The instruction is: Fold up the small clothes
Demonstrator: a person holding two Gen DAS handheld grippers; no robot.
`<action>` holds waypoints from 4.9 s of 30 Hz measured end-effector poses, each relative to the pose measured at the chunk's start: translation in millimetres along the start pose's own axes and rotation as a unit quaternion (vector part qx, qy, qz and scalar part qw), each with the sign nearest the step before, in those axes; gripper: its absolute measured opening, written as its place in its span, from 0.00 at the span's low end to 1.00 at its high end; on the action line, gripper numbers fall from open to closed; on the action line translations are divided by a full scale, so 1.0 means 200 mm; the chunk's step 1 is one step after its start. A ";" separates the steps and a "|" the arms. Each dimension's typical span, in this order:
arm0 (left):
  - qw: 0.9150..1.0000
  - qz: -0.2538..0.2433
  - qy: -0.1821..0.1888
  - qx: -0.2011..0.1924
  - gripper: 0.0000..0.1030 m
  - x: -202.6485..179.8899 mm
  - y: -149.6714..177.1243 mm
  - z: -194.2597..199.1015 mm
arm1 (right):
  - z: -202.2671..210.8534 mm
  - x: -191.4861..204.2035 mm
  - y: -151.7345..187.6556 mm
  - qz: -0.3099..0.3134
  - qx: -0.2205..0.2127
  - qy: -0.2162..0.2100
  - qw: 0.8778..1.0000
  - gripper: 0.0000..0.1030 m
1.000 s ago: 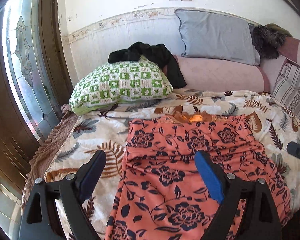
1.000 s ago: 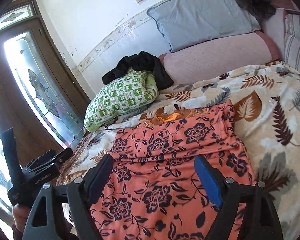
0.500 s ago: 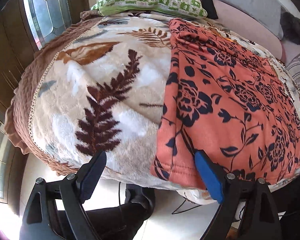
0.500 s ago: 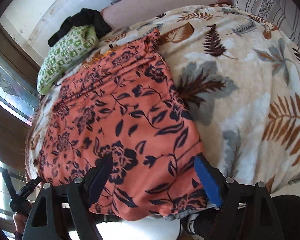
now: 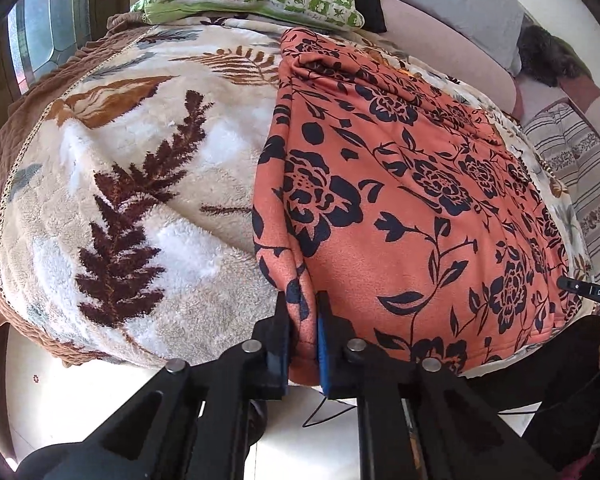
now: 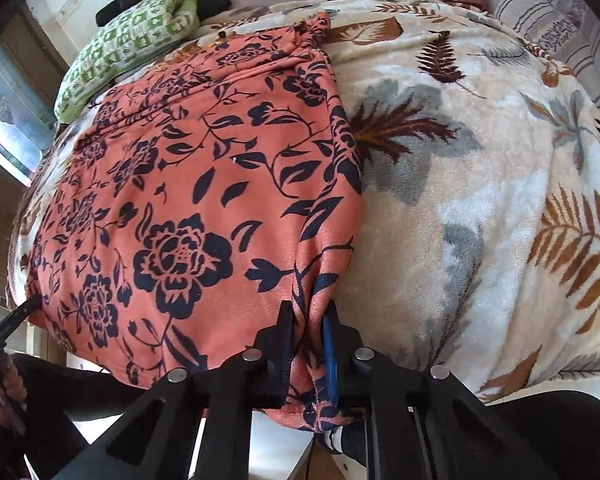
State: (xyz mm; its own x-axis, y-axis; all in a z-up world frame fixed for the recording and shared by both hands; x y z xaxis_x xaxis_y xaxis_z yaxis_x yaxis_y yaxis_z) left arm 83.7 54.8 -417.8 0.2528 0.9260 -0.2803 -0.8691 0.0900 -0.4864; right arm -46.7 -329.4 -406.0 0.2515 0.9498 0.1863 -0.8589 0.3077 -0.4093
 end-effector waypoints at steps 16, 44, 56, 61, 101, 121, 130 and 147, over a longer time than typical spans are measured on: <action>0.995 -0.042 0.069 -0.062 0.08 -0.31 -1.43 0.01 | 0.32 -0.04 -1.37 -0.123 -0.182 -0.170 0.961 0.12; 0.987 0.089 -0.050 -0.126 0.71 -0.30 -1.29 -0.40 | -0.14 -0.06 -1.37 -0.140 -0.199 -0.093 0.965 0.65; 0.989 0.072 -0.115 -0.057 0.79 -0.28 -1.12 -0.51 | -0.38 0.07 -1.23 -0.150 -0.065 -0.160 0.973 0.60; 0.990 0.085 -0.091 -0.067 0.79 -0.33 -1.03 -0.39 | -0.28 -0.01 -1.13 -0.234 -0.071 -0.204 0.948 0.62; 0.986 0.156 -0.022 -0.053 0.81 -0.28 -1.05 -0.60 | -0.55 -0.03 -1.22 -0.286 -0.173 -0.175 0.926 0.47; 0.979 0.154 0.030 -0.130 0.12 -0.30 -1.13 -0.42 | -0.28 0.02 -1.26 -0.202 -0.252 -0.094 0.942 0.14; 0.976 0.155 0.029 -0.150 0.06 -0.25 -0.87 -0.14 | -0.08 0.08 -0.93 -0.180 -0.248 -0.051 0.951 0.14; 0.943 0.258 0.147 -0.150 0.88 0.00 -0.77 -0.04 | -0.22 0.01 -0.66 -0.207 -0.196 -0.022 0.958 0.14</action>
State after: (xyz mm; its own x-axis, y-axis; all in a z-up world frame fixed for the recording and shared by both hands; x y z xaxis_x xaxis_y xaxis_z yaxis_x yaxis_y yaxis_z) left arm 220.3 37.5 -350.1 -0.0253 0.6732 -0.7390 -0.7604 -0.4928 -0.4230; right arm 86.4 -364.8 -390.5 0.5089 0.7404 0.4391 -0.4534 0.6641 -0.5944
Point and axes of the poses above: each gripper's, at about its wrist camera, not at the fingertips, and z roughly against the way its jaws point, x to its left, y to its underside, the point moved 10 cm from there along -z, roughly the way its jaws point, and after that the axes turned 6 degrees about z, right-handed, at the moved point
